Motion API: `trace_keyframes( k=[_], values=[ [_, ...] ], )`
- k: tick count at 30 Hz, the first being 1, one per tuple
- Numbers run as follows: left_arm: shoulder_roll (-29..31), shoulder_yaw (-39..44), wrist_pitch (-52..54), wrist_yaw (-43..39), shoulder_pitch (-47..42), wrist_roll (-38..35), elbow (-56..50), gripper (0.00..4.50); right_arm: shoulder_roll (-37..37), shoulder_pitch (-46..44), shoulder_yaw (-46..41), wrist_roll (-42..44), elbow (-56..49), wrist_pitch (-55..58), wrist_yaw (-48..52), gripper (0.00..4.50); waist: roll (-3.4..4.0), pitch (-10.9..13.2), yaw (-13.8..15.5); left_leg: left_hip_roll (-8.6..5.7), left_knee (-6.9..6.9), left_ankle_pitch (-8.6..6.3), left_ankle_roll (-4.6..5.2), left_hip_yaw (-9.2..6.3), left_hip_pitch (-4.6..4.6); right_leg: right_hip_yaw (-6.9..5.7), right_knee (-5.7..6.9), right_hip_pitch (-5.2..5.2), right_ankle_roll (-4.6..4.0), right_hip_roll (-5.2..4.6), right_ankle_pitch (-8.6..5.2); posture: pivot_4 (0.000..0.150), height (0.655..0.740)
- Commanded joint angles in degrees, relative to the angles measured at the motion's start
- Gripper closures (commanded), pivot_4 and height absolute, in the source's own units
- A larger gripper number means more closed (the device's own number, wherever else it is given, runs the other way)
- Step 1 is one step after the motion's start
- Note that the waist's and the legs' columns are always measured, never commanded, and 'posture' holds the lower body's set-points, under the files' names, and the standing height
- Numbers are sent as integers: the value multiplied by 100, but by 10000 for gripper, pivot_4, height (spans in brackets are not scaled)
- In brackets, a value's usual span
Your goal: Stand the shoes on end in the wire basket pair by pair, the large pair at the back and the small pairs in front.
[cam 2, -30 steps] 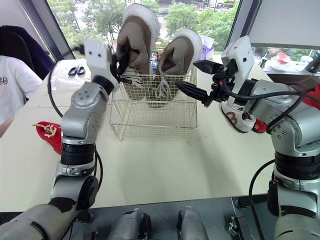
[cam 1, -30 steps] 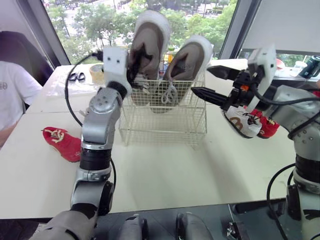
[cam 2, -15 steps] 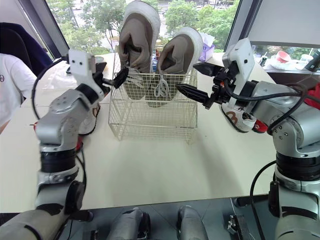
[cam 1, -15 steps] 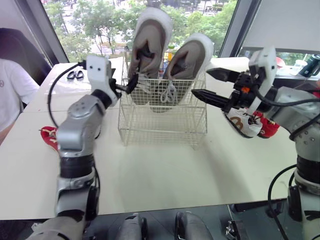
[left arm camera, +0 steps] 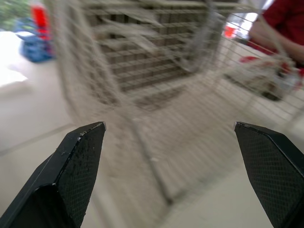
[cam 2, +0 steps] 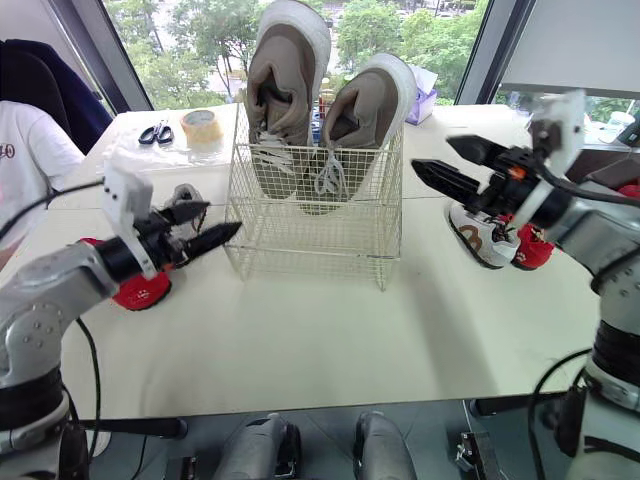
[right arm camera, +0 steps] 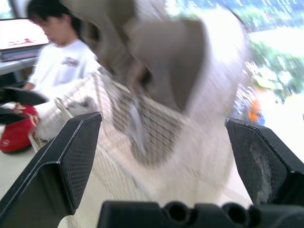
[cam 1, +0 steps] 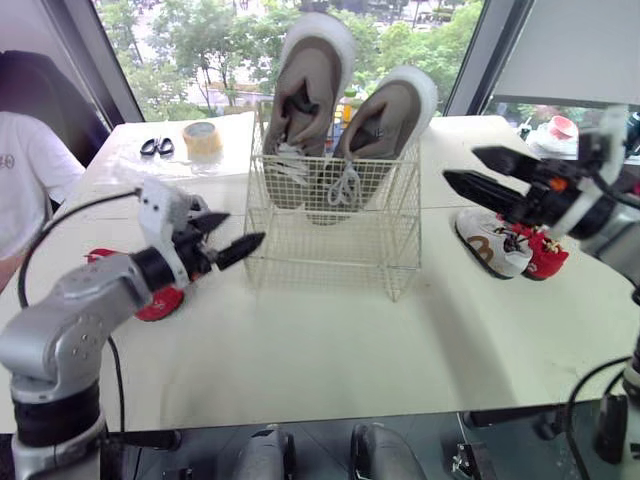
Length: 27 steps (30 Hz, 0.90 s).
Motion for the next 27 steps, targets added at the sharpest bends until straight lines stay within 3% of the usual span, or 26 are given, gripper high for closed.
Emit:
trace_keyframes(
  k=[1,7,12,27],
  values=[
    [-71,-264,169,47,387,-744,-784,595,107,417,-717,-326,90,-380,-610,0,0,0,-5,0,0,0,0,1,2,2,0,1,0,0,0,1500,7400],
    [-24,-970,-44,58,921,-998,-1236,595,815,2000,-541,-1223,-467,-1236,-1100,0,8,-1,-9,5,-2,0,0,-3,9,4,6,2,0,13,-3,1500,7400],
    [277,-1206,-53,-81,1067,-1182,-1281,595,1082,2660,-314,-1777,-218,-1871,-1084,0,20,0,-21,5,-2,0,-1,0,10,9,9,-3,11,16,-18,1500,7400],
    [545,-1386,-374,281,1052,-1113,-1263,595,987,1510,394,-2682,2426,-3295,-481,0,20,4,-21,4,-2,0,0,-1,10,12,7,-1,-4,18,-24,1500,7400]
  ],
)
